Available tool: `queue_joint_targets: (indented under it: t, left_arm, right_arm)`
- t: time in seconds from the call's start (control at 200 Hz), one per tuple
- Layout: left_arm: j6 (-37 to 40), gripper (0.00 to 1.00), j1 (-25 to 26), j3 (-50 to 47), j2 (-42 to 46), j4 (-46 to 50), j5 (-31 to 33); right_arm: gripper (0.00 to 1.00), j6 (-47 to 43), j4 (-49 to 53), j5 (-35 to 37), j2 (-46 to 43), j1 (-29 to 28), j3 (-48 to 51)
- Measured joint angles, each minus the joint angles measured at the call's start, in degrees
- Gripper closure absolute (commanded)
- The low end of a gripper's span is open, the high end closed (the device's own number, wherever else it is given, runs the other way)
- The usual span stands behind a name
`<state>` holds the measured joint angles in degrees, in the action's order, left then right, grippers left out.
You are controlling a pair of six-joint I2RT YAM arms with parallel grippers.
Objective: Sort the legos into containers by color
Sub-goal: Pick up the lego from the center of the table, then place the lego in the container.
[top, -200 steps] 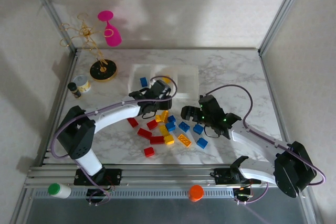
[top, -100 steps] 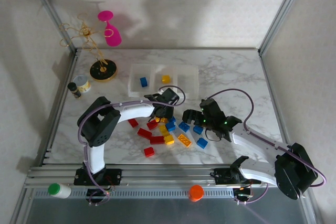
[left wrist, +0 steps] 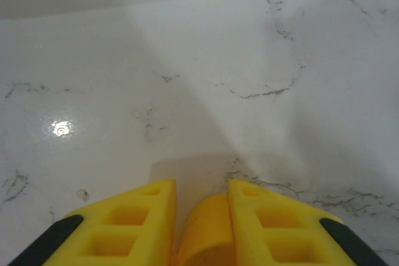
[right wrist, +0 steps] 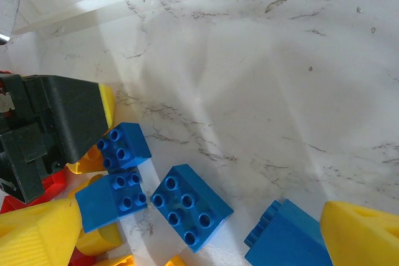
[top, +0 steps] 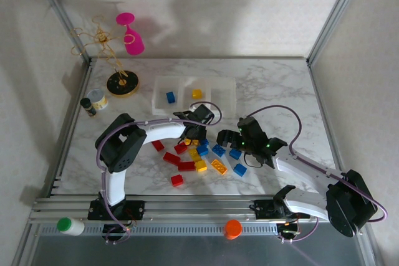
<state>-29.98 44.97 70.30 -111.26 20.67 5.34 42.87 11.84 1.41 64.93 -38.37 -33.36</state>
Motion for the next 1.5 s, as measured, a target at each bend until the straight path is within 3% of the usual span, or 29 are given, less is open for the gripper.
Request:
queue_joint_targets:
  t: [0.2, 0.626, 1.036, 1.362, 1.497]
  left_arm:
    - [0.0, 0.89, 0.0, 0.0, 0.9, 0.0, 0.1]
    - [0.0, 0.93, -0.5, 0.6, 7.9, 0.5, 4.2]
    - [0.0, 0.94, -5.1, 13.9, 7.8, 1.1, 9.4]
    - [-0.2, 0.92, -10.3, 25.5, -2.3, -0.6, 12.3]
    - [0.3, 0.81, -11.2, 31.0, -9.8, -0.4, 14.1]
  right_arm:
    - [0.01, 0.0, 0.0, 0.0, 0.0, 0.4, 0.0]
    - [0.01, 0.0, -0.4, -0.2, 0.0, 2.8, -1.4]
    - [0.01, 0.3, -3.2, 0.0, 2.9, 3.8, -5.4]
    - [0.02, 0.5, -5.2, 0.5, 5.2, 4.2, -7.2]
    - [0.02, 0.4, -5.2, 0.7, 5.9, 4.5, -8.0]
